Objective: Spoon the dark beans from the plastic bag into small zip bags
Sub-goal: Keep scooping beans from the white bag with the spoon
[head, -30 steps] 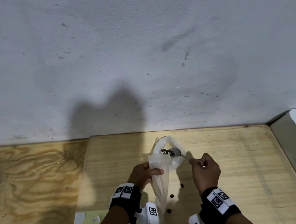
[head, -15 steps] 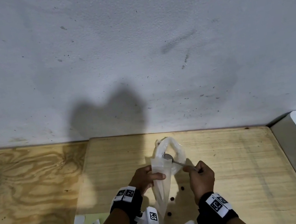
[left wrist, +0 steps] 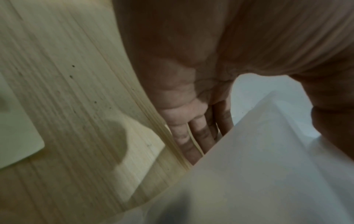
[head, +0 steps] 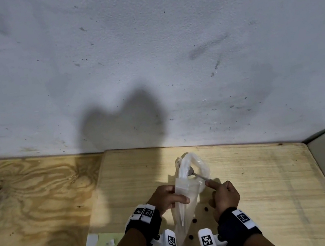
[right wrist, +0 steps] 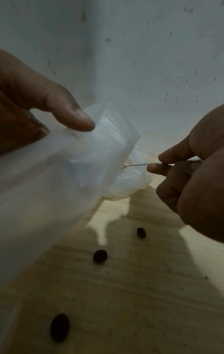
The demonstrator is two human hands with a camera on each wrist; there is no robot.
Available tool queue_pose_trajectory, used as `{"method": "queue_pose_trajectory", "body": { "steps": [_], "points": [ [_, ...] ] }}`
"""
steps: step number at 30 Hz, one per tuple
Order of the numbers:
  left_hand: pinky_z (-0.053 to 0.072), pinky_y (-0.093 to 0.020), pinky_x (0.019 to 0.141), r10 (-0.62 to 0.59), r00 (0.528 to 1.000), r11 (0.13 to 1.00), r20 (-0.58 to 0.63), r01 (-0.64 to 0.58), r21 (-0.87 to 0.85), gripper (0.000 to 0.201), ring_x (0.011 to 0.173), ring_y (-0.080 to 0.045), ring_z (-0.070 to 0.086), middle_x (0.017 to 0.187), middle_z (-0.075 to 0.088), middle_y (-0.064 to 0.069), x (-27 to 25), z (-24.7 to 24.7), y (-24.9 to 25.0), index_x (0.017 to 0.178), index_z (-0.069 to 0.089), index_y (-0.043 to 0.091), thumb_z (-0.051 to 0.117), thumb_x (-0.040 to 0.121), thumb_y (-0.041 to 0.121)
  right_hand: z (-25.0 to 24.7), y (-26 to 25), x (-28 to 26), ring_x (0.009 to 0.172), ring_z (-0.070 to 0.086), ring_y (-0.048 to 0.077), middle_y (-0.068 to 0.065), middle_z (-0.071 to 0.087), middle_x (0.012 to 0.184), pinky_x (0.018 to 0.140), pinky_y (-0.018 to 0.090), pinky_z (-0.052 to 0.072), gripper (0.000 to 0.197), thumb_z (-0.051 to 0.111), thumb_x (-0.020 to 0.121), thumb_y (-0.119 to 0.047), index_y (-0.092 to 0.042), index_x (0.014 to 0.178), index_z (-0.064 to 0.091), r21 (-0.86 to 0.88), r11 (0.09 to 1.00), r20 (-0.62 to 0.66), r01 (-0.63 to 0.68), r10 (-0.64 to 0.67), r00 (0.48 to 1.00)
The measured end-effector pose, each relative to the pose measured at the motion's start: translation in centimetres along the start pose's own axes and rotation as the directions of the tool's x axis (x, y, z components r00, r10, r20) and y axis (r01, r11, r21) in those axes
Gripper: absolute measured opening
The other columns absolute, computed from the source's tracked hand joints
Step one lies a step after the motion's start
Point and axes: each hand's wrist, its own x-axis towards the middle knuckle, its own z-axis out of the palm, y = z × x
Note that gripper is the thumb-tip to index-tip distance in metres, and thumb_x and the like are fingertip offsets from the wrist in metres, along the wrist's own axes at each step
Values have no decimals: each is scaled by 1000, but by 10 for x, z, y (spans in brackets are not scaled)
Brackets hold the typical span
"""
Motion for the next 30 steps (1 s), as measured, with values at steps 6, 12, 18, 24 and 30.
{"method": "queue_pose_trajectory", "body": {
  "steps": [6, 12, 18, 24, 30],
  "points": [
    [48, -52, 98, 6, 1000, 1000, 7, -6, -6, 46, 110, -45, 62, 106, 72, -23, 0, -2, 0, 96, 77, 5, 86, 52, 16, 1, 3, 6, 65, 35, 21, 28, 71, 97, 49, 30, 29, 20, 54, 92, -7, 11, 94, 62, -20, 999, 87, -46, 47, 995],
    [47, -54, 101, 5, 1000, 1000, 9, -5, 10, 43, 106, -39, 66, 105, 73, -20, -5, -6, 3, 95, 78, 9, 86, 54, 19, -4, 2, 17, 60, 34, 21, 23, 73, 96, 51, 32, 30, 24, 49, 92, -11, -4, 73, 61, -55, 998, 115, 9, -2, 993],
    [48, -53, 102, -4, 999, 999, 36, 3, 34, 43, 106, -39, 67, 105, 74, -18, -5, -1, 9, 95, 78, 10, 87, 54, 21, -5, 6, 16, 54, 25, 18, 34, 56, 81, 48, 28, 26, 30, 64, 72, -9, -14, 60, 37, -81, 992, 131, 98, -87, 988],
    [50, -42, 87, -16, 999, 1000, 35, 17, -8, 42, 93, -34, 67, 95, 73, -17, -9, 2, 7, 92, 78, 5, 85, 52, 17, -10, 8, 23, 44, 31, 16, -1, 67, 62, 40, 27, 26, 21, 59, 89, -5, -14, 72, 53, 8, 995, 200, -100, 97, 975],
    [52, -43, 94, -29, 1000, 989, -1, 29, -146, 47, 97, -33, 68, 100, 73, -19, -10, 3, 8, 100, 75, -1, 82, 55, 10, -17, 14, 38, 40, 30, 13, -2, 56, 56, 36, 26, 26, 8, 64, 87, -11, -10, 84, 56, 33, 989, 267, -143, 129, 955]
  ]
}}
